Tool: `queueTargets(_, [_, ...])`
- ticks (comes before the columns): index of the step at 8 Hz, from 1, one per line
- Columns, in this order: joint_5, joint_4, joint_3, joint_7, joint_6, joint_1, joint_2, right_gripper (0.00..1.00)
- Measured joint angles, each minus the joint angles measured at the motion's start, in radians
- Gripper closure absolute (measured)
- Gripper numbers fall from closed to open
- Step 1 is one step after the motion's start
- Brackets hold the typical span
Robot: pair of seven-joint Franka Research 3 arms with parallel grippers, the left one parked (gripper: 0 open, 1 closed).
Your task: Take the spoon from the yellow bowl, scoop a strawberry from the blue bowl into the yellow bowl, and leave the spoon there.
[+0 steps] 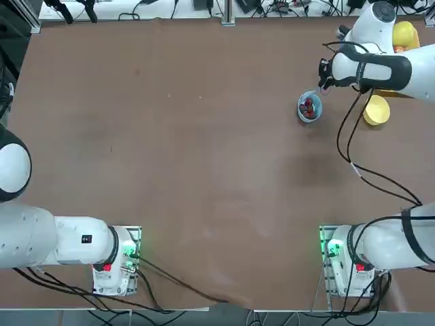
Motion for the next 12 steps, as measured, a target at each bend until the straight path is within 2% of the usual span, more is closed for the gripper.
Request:
queueTargets(10, [0.002, -0.005, 0.010, -0.003, -0.016, 0.002, 0.042, 0.90])
queueTargets(12, [-0.027, 0.004, 0.011, -0.006, -0.043, 0.003, 0.042, 0.90])
